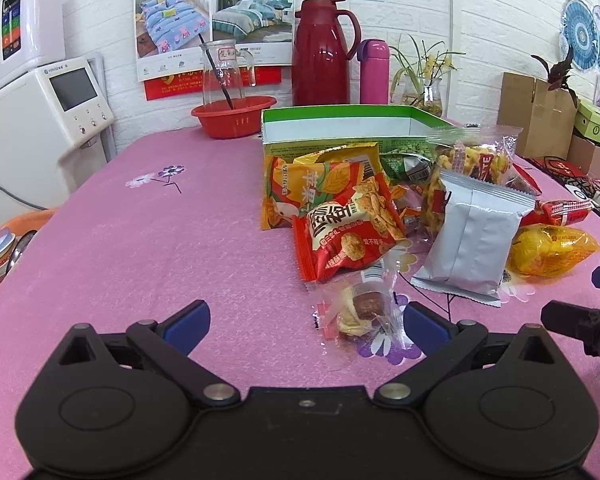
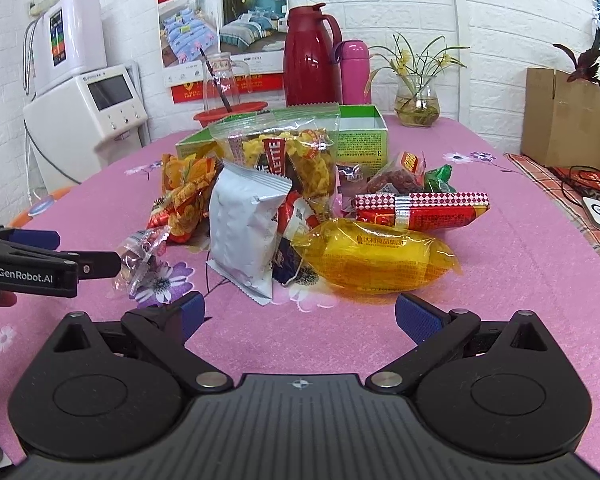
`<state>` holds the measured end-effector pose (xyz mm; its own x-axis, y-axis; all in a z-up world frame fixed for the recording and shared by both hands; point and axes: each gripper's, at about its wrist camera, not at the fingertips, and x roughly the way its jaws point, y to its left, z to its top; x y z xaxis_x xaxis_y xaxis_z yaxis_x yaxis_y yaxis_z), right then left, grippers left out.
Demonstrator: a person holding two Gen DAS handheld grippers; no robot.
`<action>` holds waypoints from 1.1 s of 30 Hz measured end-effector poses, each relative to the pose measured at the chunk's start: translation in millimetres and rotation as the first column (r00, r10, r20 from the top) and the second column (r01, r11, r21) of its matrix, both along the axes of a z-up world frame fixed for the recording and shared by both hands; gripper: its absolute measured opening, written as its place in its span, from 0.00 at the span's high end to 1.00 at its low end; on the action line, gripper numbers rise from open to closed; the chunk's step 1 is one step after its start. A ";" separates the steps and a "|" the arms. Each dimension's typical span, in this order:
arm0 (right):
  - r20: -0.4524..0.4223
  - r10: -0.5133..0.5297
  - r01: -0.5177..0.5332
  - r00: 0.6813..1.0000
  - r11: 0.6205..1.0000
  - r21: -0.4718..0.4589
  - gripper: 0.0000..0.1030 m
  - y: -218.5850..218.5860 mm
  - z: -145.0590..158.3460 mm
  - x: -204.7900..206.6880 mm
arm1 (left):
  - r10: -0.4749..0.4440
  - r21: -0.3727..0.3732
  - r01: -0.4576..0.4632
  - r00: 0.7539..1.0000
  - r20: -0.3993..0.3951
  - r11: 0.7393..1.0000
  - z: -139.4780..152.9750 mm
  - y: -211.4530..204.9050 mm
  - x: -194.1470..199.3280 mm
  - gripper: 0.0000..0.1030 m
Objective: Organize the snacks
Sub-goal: 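Pinch the silver foil bag with both grippers side by side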
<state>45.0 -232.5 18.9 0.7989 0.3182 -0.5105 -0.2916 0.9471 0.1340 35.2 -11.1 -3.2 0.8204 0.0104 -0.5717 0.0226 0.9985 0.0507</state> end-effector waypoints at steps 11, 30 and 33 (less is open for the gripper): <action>-0.006 0.041 -0.040 0.999 0.997 0.061 0.00 1.9 -2.9 1.9 | -0.010 0.014 0.010 1.000 0.002 1.000 -0.2 1.6 2.2 0.12; 0.017 0.202 -0.203 0.979 0.975 0.085 0.00 31.9 -2.6 31.1 | -0.370 -0.178 0.366 0.929 0.010 0.913 33.3 -31.5 46.3 0.54; -0.009 0.185 -0.184 0.983 0.980 0.071 0.00 35.2 -8.9 43.0 | -0.451 -0.221 0.432 0.891 -0.044 0.875 21.6 -44.9 66.5 0.84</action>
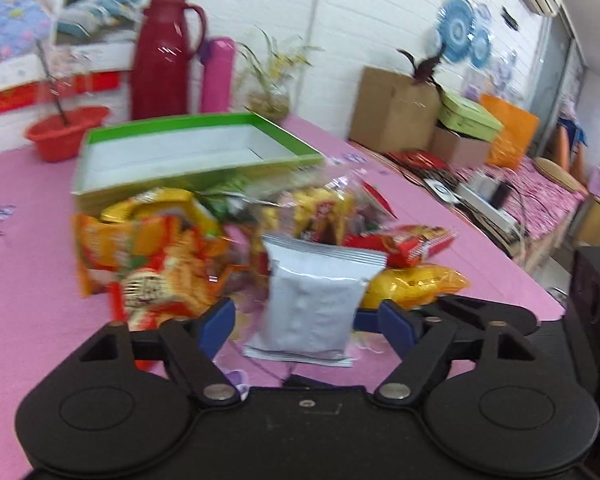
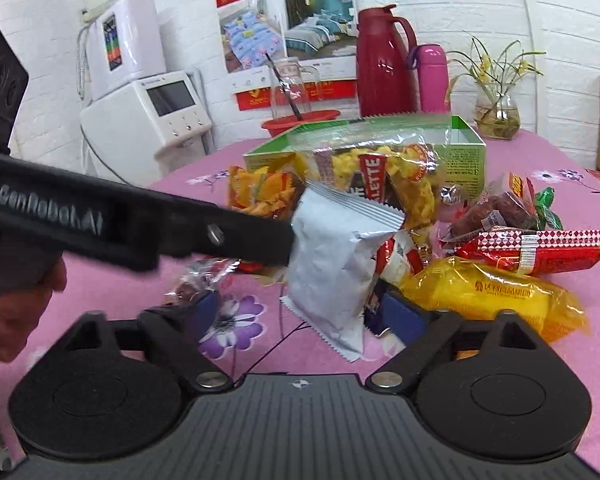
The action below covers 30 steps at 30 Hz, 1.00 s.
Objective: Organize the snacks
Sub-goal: 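Pinch the silver foil bag with both grippers side by side, then carry the silver foil bag into the green box and open both grippers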
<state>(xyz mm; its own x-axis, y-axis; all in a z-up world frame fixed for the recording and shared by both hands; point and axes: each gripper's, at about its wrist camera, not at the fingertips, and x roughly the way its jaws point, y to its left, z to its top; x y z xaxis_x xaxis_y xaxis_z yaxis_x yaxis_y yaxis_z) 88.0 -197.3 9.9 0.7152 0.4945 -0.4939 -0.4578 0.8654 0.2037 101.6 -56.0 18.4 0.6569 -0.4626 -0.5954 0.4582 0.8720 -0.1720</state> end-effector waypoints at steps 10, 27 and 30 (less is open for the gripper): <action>-0.109 -0.041 0.049 0.993 0.996 0.071 0.24 -9.6 -7.3 16.9 | -0.029 -0.127 0.005 0.982 -0.187 0.992 -26.3 2.7 43.5 0.84; 0.246 0.037 -0.034 0.968 0.999 -0.017 0.29 26.2 75.9 20.7 | 0.050 -0.142 -0.028 0.987 0.154 0.989 64.2 32.8 28.1 0.85; 0.266 0.047 -0.037 0.963 0.998 -0.043 0.29 38.8 85.1 53.7 | 0.082 -0.159 -0.055 0.982 0.170 0.986 69.1 42.5 59.7 0.85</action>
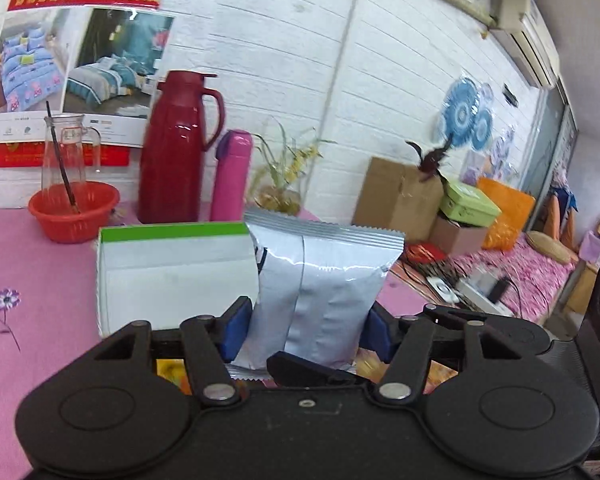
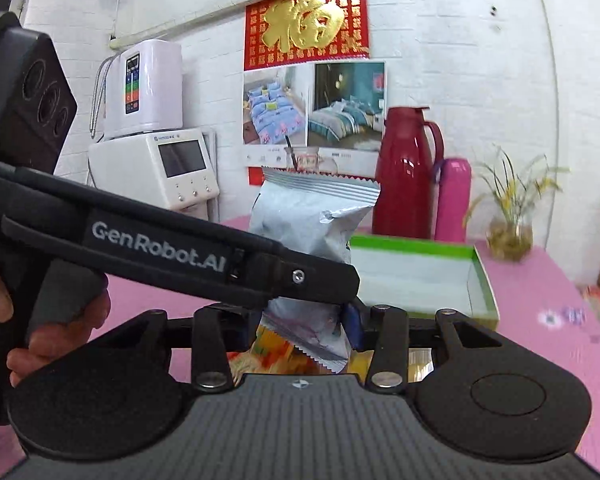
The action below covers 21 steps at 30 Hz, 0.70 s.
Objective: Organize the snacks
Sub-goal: 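Carry the silver foil bag into the green box and open both grippers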
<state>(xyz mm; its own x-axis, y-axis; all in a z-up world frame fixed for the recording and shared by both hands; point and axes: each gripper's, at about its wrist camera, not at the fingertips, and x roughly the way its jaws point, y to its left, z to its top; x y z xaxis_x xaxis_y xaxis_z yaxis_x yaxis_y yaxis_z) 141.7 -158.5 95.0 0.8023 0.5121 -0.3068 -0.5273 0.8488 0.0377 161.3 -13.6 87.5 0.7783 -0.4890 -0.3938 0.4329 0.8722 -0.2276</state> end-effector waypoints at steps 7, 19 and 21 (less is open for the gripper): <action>-0.103 -0.001 -0.004 0.995 0.999 -0.048 0.29 21.7 11.0 82.1 | 0.000 -0.052 -0.004 0.997 -0.074 0.999 -2.8 24.2 81.0 0.84; -0.169 -0.052 0.010 0.984 0.970 -0.245 0.00 61.7 -20.5 139.4 | 0.047 -0.045 -0.054 0.989 -0.140 0.998 -42.2 46.9 129.2 0.00; -0.139 -0.065 0.028 0.988 0.967 -0.253 0.00 63.0 -22.6 135.4 | 0.071 -0.005 -0.072 0.992 -0.104 0.997 -41.0 47.2 123.4 0.00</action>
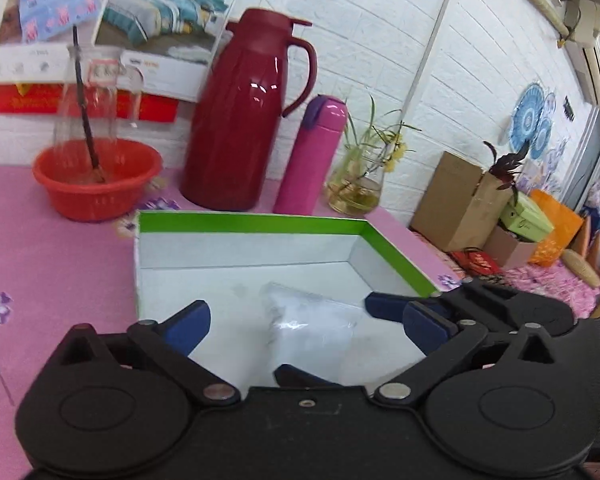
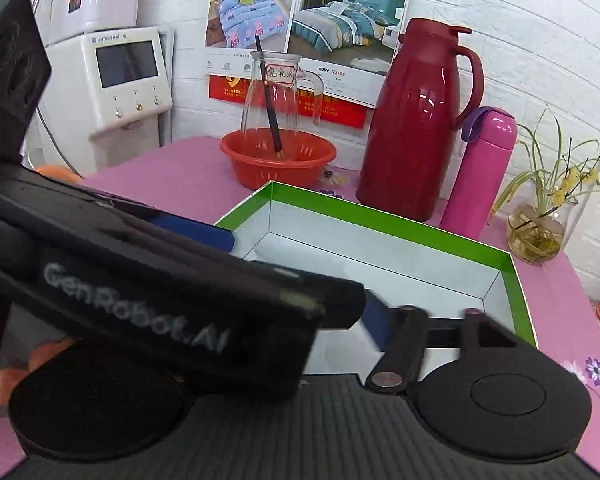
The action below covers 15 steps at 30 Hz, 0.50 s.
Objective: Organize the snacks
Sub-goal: 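Carry the silver foil bag into the green box and open both grippers, then move both grippers back to the red cracker bag on the pile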
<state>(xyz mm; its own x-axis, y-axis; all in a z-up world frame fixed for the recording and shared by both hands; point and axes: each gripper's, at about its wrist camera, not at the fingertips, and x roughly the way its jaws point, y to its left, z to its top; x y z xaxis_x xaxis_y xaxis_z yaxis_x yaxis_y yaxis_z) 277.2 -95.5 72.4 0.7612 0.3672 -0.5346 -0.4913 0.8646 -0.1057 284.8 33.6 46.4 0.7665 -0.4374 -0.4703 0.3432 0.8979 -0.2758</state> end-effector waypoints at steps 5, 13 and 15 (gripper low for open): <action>-0.032 0.011 -0.011 0.999 1.000 0.023 0.00 -5.1 3.4 -4.2 | 0.026 0.005 -0.026 0.999 0.027 1.000 10.8 4.5 -15.4 0.00; 0.017 0.003 -0.005 1.000 0.996 0.092 0.00 -28.2 29.2 -48.5 | 0.118 0.002 -0.119 0.986 0.116 0.993 37.5 8.8 -72.8 0.00; 0.031 0.011 -0.014 0.999 0.995 0.100 0.00 -34.7 32.1 -66.1 | 0.144 0.015 -0.147 0.981 0.131 0.989 41.2 10.5 -92.1 0.00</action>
<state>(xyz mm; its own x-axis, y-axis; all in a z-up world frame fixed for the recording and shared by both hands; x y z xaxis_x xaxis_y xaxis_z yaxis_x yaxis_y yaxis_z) 211.1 -130.2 104.6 0.7717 0.4270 -0.4713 -0.4998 0.8655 -0.0342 192.6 44.1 87.6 0.8761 -0.3063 -0.3723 0.2399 0.9468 -0.2144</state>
